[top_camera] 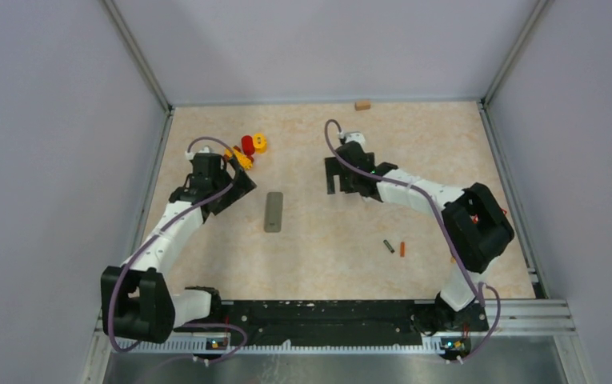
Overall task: Load the batteries into the remote control
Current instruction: Move the remote control to the center of the board, then pick up the remote control from the center of the board, then adjust the remote control, then remove the battery cover from the remote control.
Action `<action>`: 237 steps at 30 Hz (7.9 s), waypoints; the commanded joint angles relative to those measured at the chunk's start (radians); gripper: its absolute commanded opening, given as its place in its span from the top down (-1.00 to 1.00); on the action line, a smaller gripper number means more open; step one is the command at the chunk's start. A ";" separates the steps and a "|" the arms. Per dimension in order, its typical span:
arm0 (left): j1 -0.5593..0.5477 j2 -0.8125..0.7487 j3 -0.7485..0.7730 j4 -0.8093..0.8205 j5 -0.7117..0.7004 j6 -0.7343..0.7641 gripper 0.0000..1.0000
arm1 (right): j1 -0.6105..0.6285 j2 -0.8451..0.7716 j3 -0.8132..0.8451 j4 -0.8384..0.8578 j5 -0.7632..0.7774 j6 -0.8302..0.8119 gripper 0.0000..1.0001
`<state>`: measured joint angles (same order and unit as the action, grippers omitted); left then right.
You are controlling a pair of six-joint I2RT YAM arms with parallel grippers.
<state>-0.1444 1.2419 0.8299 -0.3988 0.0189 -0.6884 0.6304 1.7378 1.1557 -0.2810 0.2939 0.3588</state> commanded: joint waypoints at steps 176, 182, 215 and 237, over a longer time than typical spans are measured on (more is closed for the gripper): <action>-0.232 0.153 -0.412 0.759 0.436 -0.145 1.00 | 0.100 -0.139 -0.459 0.496 -0.444 0.697 0.42; -0.233 0.152 -0.411 0.758 0.433 -0.145 1.00 | 0.100 -0.123 -0.458 0.515 -0.451 0.693 0.41; -0.276 0.316 -0.383 0.642 0.555 -0.106 1.00 | 0.083 0.066 -0.640 1.419 -0.711 0.983 0.46; -0.276 0.260 -0.368 0.510 0.429 -0.080 1.00 | 0.058 -0.024 -0.753 1.626 -0.587 1.020 0.46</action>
<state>-0.3786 1.4605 0.5049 0.3710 0.5163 -0.8555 0.6647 1.7798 0.3798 1.0801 -0.2584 1.3304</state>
